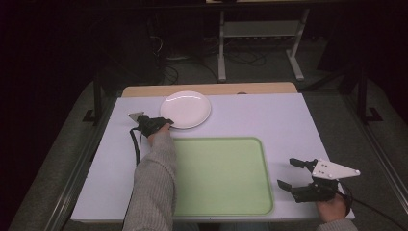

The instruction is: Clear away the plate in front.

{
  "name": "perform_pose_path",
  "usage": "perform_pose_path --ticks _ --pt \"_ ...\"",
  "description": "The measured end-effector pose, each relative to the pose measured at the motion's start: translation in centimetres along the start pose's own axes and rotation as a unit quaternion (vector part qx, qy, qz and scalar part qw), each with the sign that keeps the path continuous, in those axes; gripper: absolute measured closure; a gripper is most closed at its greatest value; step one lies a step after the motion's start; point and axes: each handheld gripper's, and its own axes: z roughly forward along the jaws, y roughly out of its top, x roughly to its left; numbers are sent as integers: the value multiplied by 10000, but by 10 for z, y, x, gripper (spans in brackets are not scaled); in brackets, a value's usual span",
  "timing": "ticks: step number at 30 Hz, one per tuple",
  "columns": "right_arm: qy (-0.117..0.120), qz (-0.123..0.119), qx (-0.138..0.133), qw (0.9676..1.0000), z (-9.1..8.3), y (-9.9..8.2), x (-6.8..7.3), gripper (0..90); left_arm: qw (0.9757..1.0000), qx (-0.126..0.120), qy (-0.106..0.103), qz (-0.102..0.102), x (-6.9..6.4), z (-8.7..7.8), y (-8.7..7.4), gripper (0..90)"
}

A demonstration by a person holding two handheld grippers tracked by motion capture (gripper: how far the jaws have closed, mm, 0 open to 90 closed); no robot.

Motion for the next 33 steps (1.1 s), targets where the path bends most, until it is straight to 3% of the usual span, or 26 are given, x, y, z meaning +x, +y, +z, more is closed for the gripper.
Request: perform_pose_path --ticks 4,8,15,33 --pt "-6 4 -3 10000 0 0 0 134 9997 10 -163 -158 4 0 2 822" --pt "-22 14 1 10000 0 0 -1 134 9988 -6 -450 -214 6 0 6 857" --pt "-46 22 7 10000 -1 -1 -1 134 9970 -48 -716 -297 7 -2 8 865" --pt "-69 45 44 10000 -1 -2 -1 134 9933 -307 -1099 -179 14 -18 19 858"
